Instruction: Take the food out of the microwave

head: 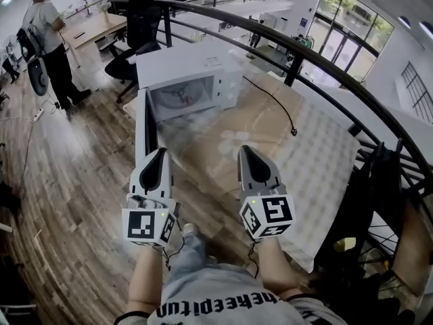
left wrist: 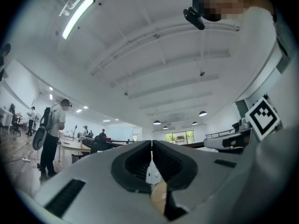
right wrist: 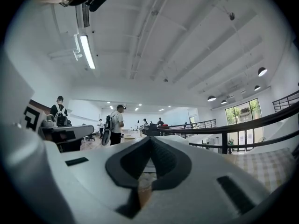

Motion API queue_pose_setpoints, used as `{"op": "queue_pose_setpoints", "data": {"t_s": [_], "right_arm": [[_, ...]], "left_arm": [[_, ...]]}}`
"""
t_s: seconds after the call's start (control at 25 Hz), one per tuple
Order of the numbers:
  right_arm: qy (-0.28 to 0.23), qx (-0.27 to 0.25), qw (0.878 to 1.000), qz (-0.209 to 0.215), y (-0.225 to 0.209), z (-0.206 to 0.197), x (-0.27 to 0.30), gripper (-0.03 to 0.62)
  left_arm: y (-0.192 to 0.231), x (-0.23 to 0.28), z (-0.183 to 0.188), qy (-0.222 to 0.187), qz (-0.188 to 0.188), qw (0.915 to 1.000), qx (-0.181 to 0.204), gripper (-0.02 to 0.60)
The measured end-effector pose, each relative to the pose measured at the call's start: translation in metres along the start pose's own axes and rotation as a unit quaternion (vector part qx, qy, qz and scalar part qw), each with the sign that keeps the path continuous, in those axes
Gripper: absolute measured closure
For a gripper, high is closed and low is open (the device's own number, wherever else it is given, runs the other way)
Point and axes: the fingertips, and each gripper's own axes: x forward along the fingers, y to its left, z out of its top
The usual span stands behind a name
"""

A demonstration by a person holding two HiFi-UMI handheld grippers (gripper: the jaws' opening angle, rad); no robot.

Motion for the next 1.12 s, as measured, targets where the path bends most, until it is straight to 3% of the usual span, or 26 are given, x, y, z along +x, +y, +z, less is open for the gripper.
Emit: {"op": "queue_pose_setpoints", "data": {"t_s": [0.52, 1.12], "right_arm": [[0.005, -0.009, 1.0, -0.005, -0.021, -0.008, 0.092, 0.589], [0.02, -0.009, 1.0, -0.021, -0.035, -0.016, 0.163, 0.589]], "left_arm": [[0.032, 0.094, -0.031, 0.002, -0.03, 0.9995, -0.013, 0.571], [0.059, 0.16, -0.066, 0.009, -0.05, 0.9979, -0.039, 0.571]]}}
